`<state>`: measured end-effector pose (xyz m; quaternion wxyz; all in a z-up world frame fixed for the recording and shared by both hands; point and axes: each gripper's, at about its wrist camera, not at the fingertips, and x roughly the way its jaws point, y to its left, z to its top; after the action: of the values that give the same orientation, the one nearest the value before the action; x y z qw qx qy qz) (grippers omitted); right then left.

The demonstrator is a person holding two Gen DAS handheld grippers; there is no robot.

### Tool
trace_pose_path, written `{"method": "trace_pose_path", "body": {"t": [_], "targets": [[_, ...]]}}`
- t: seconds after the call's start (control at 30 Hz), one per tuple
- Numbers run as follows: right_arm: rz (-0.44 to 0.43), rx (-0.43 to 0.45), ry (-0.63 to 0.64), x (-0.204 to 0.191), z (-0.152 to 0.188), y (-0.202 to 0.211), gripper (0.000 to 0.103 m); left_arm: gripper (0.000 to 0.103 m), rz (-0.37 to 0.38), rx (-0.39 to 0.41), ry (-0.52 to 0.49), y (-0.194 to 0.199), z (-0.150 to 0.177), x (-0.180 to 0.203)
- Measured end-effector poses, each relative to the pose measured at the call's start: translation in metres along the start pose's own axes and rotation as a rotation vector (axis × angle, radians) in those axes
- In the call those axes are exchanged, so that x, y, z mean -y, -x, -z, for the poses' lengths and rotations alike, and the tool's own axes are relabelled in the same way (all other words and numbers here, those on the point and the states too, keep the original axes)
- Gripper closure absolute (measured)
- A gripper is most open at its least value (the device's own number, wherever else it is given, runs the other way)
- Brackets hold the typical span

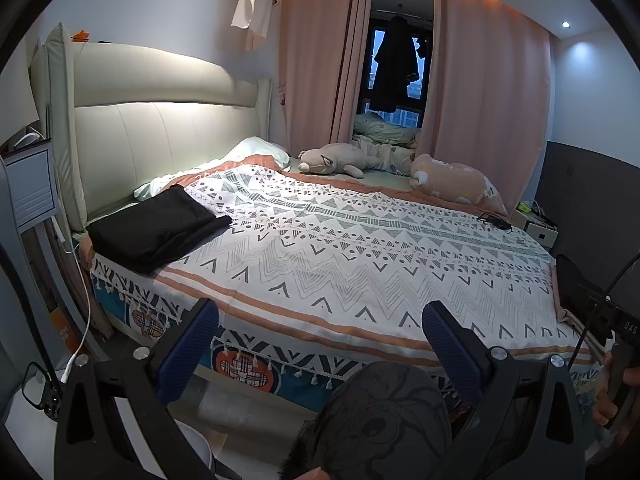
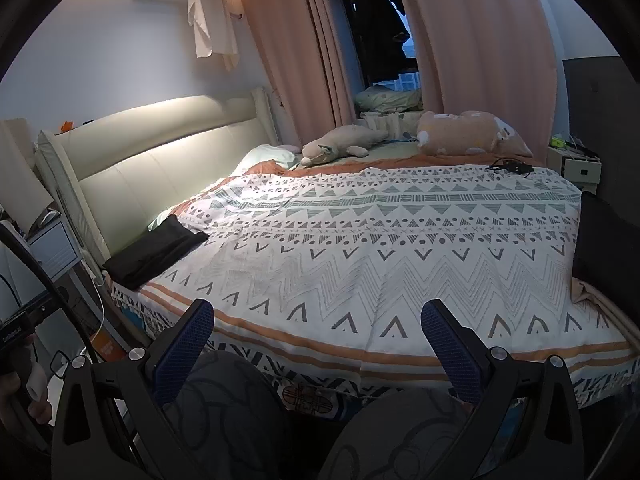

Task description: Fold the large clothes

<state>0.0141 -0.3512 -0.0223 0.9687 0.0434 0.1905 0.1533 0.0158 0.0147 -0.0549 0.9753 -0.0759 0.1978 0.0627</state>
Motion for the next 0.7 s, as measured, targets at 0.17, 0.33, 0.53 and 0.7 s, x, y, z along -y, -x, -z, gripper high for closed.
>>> {"method": "trace_pose_path", "body": {"t": [0.17,0.33,0.53,0.7], "targets": [[0.004,0.012,-0.007,0.0003,-0.0002,0.0014,0.000,0.000,-0.006,0.000,-0.006,-0.0002,0.0004,0.0018],[-0.002,0.016,-0.004,0.0002,0.0013,0.0021,0.000,0.000,-0.004,0.001,-0.005,0.0004,0.0011,0.0036],[-0.003,0.011,-0.009,0.0007,0.0040,0.0015,0.000,0.000,-0.008,0.007,-0.010,0.0026,0.0017,0.0045],[-0.001,0.009,-0.009,0.0013,0.0036,0.0007,0.000,0.000,-0.007,0.010,-0.011,0.0044,0.0021,0.0054]]}}
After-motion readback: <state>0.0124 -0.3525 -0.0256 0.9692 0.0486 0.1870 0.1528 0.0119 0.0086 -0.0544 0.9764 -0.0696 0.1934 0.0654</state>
